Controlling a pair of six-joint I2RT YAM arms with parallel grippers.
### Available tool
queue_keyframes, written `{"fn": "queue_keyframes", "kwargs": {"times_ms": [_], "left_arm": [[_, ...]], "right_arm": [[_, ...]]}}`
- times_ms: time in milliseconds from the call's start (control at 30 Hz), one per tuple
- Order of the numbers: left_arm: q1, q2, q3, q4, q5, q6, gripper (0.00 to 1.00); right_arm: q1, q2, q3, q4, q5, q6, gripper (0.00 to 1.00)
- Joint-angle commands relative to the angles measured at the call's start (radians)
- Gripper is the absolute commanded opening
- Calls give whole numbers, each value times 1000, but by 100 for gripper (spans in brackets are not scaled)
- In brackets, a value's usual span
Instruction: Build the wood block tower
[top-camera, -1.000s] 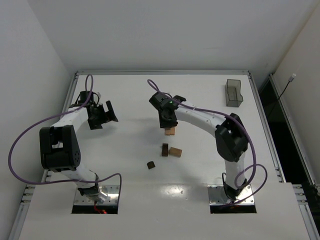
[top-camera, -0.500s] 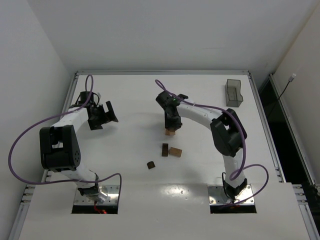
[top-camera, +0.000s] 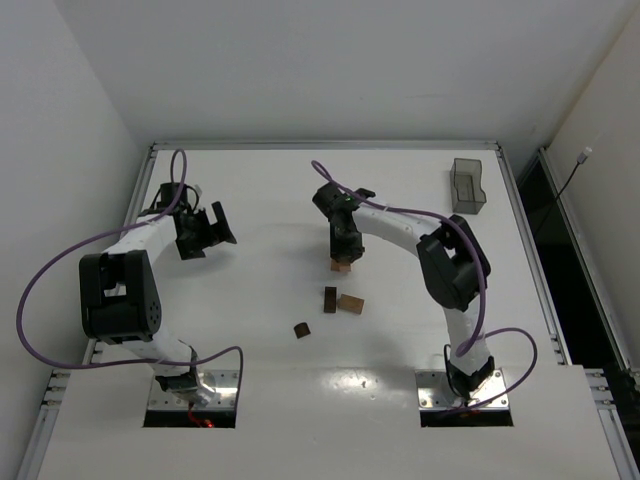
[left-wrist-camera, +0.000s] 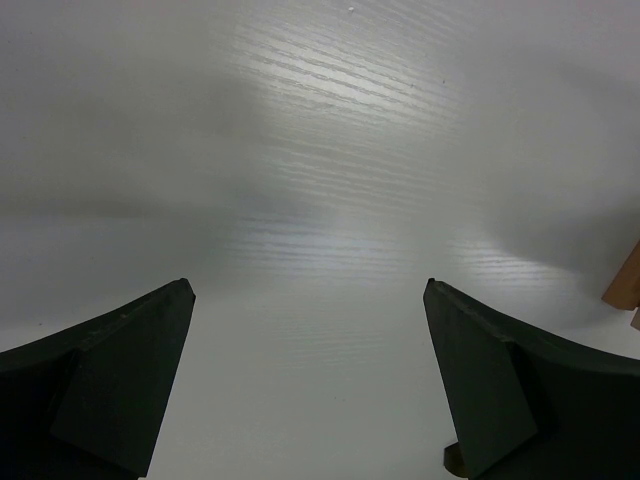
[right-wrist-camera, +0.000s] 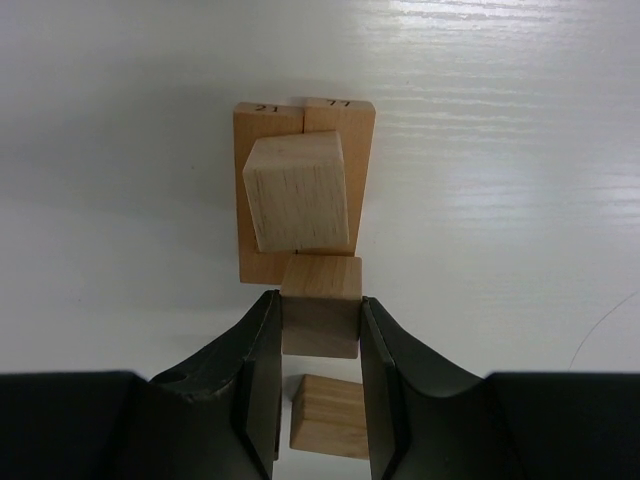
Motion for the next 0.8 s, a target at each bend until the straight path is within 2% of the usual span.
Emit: {"fn": "queue_keyframes", "kwargs": {"times_ms": [0,767], "left_arm": [[12,-7,6,24,1,-11,99],[12,2,6,24,10,-11,99]], "right_arm": [[-7,8,37,9,-4,24,0],[-7,18,75,56,-4,15,0]]}}
